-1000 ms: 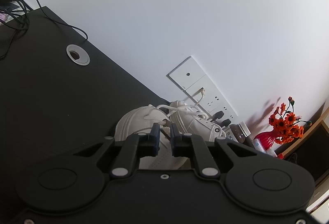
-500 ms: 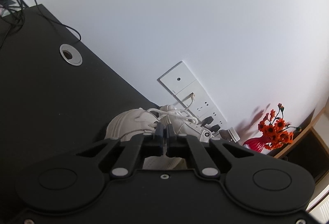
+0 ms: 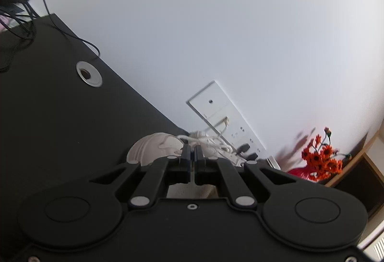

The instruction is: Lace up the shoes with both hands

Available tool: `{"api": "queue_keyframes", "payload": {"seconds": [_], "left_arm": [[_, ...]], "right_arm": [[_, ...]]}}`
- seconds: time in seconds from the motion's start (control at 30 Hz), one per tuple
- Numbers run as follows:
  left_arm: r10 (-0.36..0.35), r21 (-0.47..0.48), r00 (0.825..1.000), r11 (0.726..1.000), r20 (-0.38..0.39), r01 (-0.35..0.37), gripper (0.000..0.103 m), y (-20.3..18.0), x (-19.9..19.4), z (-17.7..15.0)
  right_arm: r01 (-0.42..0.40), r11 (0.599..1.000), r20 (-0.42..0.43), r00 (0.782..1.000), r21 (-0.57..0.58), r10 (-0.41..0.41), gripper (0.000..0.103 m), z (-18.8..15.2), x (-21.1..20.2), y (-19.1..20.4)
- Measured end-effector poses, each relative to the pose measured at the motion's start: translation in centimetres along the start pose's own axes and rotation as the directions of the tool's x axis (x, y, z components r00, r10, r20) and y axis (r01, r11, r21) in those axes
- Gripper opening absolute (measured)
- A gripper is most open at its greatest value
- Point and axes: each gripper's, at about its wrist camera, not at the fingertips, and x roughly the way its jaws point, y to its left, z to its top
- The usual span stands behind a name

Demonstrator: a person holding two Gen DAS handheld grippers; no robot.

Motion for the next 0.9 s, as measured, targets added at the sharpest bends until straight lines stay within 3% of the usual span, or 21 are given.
{"api": "queue_keyframes", "payload": {"seconds": [0.4, 0.9], "left_arm": [[0.016, -0.079, 0.995, 0.997, 0.102, -0.008, 0.002, 1.8, -2.9, 1.8], [0.057, -0.069, 0.982, 0.997, 0.179, -0.045, 0.002, 2.2, -7.0, 4.3]], "right_arm": [[0.010, 1.000, 0.017, 1.000, 0.011, -0.010, 0.103, 0.1, 0.1, -0.1], [0.015, 1.000, 0.024, 1.000, 0.016, -0.015, 0.102, 0.2, 0.5, -0.3]]}}
